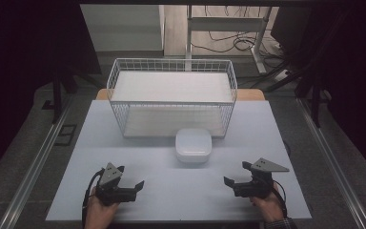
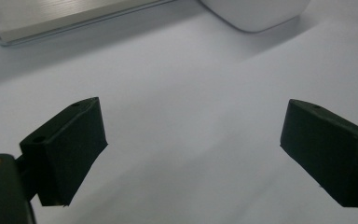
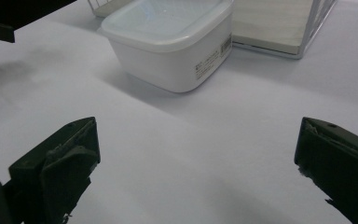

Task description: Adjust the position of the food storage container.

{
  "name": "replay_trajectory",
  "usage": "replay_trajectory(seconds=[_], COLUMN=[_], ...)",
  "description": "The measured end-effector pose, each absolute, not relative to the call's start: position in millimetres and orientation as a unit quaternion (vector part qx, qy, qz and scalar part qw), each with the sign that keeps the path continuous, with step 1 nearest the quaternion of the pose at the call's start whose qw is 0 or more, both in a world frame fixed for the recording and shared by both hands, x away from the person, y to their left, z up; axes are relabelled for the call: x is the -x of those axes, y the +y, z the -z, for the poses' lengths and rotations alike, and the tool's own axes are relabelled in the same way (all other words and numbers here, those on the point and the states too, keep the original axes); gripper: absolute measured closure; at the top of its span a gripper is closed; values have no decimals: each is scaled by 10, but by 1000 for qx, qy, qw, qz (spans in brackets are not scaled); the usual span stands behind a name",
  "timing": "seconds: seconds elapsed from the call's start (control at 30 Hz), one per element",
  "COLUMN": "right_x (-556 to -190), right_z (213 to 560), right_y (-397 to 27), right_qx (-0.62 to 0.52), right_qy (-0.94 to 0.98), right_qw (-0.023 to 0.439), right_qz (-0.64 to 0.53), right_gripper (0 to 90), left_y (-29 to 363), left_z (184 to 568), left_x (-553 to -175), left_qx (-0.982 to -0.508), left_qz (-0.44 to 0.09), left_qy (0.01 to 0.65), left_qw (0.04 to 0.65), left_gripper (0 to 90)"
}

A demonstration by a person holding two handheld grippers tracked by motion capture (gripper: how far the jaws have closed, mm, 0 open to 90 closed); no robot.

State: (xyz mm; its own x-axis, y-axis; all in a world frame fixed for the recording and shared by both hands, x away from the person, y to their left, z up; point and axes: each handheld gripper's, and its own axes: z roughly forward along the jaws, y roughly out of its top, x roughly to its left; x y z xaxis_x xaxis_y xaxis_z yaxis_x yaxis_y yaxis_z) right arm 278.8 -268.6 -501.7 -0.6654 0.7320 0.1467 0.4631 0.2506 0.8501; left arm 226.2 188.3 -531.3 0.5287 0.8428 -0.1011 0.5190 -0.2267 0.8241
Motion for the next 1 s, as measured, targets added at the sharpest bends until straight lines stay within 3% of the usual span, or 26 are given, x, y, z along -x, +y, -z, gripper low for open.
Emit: replay_trajectory(seconds=[0.6, 0.8, 1.0], right_x=[-2783, -2830, -2927], right_z=[5035, 5001, 4939], right_y=[-2576, -2557, -2536], right_qx=[-370, -377, -386], right_qy=[799, 807, 806], right_qw=[139, 150, 139], right_qz=[-452, -430, -426], right_gripper=[0, 0, 132], left_y=[1862, 1781, 1719], left_z=[5291, 5256, 5191], left_x=[-2295, -2320, -2415], left_qx=[-771, -782, -791], left_qz=[-148, -141, -166], left_qy=[451, 436, 415], left_qw=[425, 422, 418], left_gripper=[35, 76, 173])
